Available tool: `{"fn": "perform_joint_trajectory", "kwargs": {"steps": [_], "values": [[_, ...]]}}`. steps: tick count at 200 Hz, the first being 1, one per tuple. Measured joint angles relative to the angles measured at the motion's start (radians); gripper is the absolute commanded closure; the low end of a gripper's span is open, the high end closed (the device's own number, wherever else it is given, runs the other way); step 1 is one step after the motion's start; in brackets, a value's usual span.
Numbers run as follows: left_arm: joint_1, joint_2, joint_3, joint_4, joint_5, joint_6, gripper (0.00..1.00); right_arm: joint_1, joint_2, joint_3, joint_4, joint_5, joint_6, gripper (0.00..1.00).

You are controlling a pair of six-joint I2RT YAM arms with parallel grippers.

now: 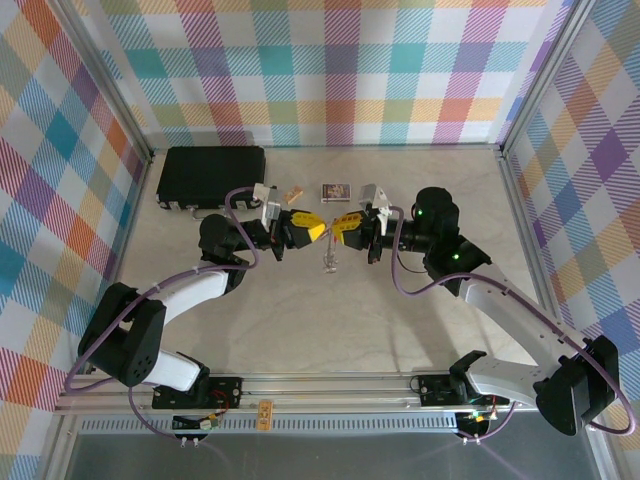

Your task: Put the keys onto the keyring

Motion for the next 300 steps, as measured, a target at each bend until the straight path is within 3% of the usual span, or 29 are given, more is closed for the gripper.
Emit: {"fn": "perform_joint_trajectory", "kwargs": {"steps": [103, 111, 148, 300], "values": [[-0.008, 0.064, 0.021, 0.021, 0.032, -0.008, 1.00, -0.002, 0.000, -0.001, 0.002, 0.027, 0.010, 1.00], [-0.010, 0.064, 0.021, 0.020, 0.031, -0.010, 0.94, -0.002, 0.000, -0.001, 0.002, 0.027, 0.013, 1.00], [-0.011, 0.060, 0.021, 0.014, 0.029, -0.021, 0.85, -0.002, -0.005, -0.006, 0.011, 0.027, 0.014, 1.00], [-0.027, 0.014, 0.034, 0.013, 0.006, -0.023, 0.77, -0.002, -0.011, -0.006, 0.013, 0.000, 0.025, 1.00]]}}
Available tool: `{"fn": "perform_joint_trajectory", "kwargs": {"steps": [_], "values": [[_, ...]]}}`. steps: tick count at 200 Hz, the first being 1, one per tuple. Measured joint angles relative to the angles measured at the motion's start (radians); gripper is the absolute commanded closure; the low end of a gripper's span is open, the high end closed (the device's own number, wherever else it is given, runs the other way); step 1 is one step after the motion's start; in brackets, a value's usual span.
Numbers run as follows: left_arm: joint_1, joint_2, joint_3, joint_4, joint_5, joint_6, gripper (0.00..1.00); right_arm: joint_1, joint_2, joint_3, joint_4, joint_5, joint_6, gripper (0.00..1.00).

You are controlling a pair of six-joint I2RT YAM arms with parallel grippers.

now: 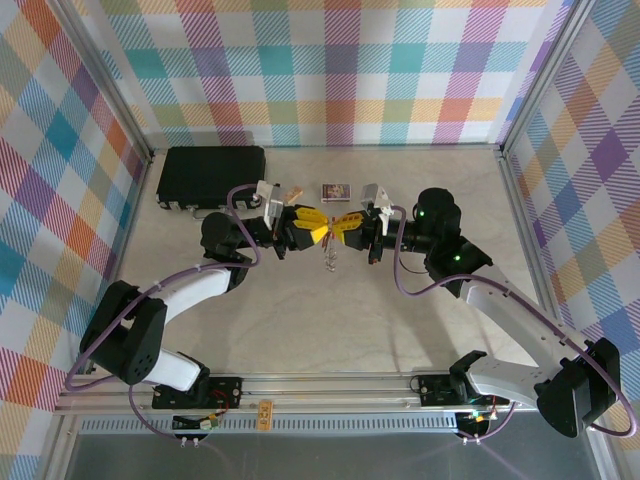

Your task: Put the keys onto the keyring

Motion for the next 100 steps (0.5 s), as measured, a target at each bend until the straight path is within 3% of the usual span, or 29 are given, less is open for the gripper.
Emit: {"fn": "perform_joint_trajectory", "kwargs": {"steps": [30, 54, 81, 89, 100], "values": [[0.000, 0.009, 0.000, 0.000, 0.006, 0.000, 0.84, 0.000, 0.000, 0.000, 0.000, -0.004, 0.003, 1.00], [-0.003, 0.011, 0.001, 0.000, 0.013, 0.001, 1.00, -0.002, 0.000, 0.000, 0.000, -0.008, 0.004, 1.00], [-0.003, 0.011, 0.003, 0.000, 0.015, 0.004, 1.00, -0.005, 0.000, 0.000, 0.000, -0.015, 0.006, 1.00], [-0.003, 0.011, 0.003, 0.000, 0.015, 0.004, 1.00, -0.005, 0.000, 0.000, -0.001, -0.015, 0.005, 0.96], [-0.003, 0.011, 0.003, 0.000, 0.016, 0.005, 1.00, -0.006, 0.000, 0.001, -0.008, -0.014, 0.002, 0.82]]}}
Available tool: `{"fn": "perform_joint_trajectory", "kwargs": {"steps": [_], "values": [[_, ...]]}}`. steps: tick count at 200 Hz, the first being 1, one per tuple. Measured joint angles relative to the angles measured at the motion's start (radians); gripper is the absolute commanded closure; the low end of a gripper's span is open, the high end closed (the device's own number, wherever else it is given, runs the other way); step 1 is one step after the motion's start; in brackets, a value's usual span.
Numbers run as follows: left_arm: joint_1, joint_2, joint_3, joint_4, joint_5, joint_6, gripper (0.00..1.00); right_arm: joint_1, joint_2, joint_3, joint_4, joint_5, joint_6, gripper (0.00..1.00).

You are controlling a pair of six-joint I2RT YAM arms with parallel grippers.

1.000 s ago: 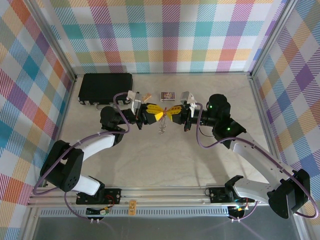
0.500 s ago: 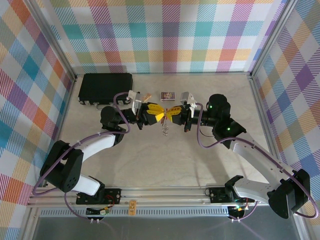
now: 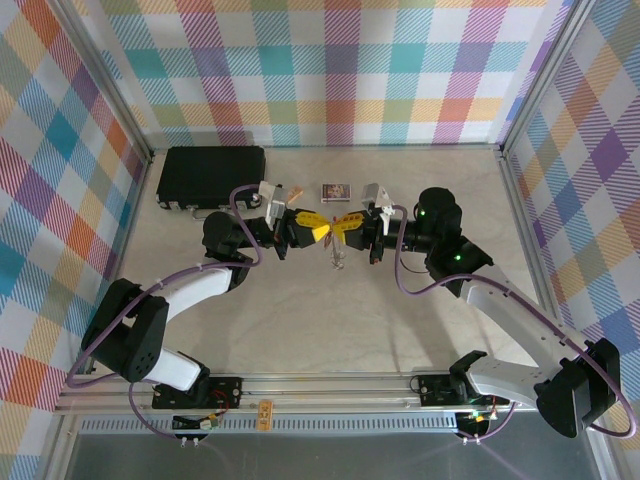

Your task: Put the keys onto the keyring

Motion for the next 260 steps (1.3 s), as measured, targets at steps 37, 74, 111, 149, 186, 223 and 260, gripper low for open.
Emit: {"fn": "perform_joint_trajectory", "kwargs": {"steps": [37, 74, 111, 149, 186, 223, 260], "values": [[-0.002, 0.000, 0.000, -0.016, 0.010, 0.023, 1.00, 0.000, 0.001, 0.031, -0.106, 0.034, -0.061, 0.79], [0.011, 0.000, 0.000, -0.124, 0.016, 0.124, 1.00, 0.000, 0.003, 0.127, -0.322, 0.122, -0.169, 0.75], [0.011, -0.039, 0.000, -0.406, -0.006, 0.341, 1.00, 0.000, 0.032, 0.212, -0.506, 0.188, -0.249, 0.75], [0.011, -0.121, 0.000, -0.598, -0.038, 0.514, 1.00, 0.000, 0.115, 0.319, -0.674, 0.226, -0.321, 0.77], [-0.011, -0.158, 0.002, -0.794, -0.079, 0.669, 1.00, 0.003, 0.192, 0.443, -0.805, 0.227, -0.372, 0.77], [-0.029, -0.173, 0.002, -0.897, -0.100, 0.745, 1.00, 0.021, 0.248, 0.521, -0.892, 0.217, -0.402, 0.75], [-0.031, -0.175, 0.002, -0.919, -0.108, 0.767, 1.00, 0.039, 0.297, 0.537, -0.954, 0.208, -0.424, 0.75]]}}
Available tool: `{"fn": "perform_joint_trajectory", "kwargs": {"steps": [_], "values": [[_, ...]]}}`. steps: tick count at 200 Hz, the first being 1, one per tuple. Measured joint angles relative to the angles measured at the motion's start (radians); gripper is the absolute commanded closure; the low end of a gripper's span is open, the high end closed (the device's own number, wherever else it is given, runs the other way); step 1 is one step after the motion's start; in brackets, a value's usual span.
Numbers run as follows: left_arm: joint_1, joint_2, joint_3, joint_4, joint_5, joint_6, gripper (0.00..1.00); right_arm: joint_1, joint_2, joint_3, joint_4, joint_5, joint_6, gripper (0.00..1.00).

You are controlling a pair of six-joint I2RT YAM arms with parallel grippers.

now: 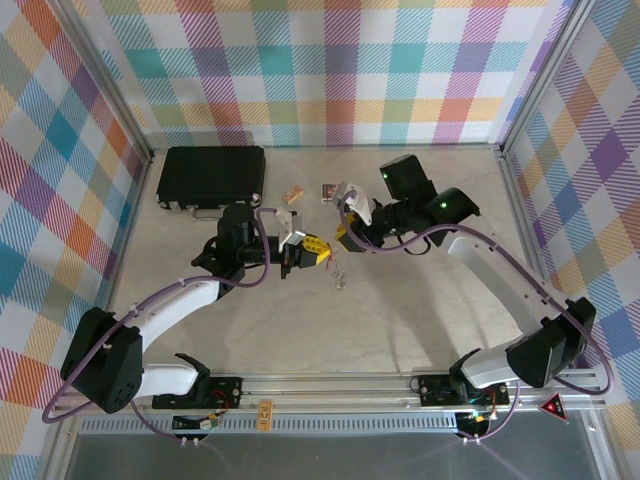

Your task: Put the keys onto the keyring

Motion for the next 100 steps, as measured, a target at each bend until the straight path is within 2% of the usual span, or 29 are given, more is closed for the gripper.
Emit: {"fn": "perform_joint_trajectory", "kwargs": {"steps": [100], "values": [[-0.012, -0.003, 0.003, -0.031, -0.009, 0.015, 1.00, 0.040, 0.085, 0.050, -0.098, -0.012, -0.027, 0.76]]}}
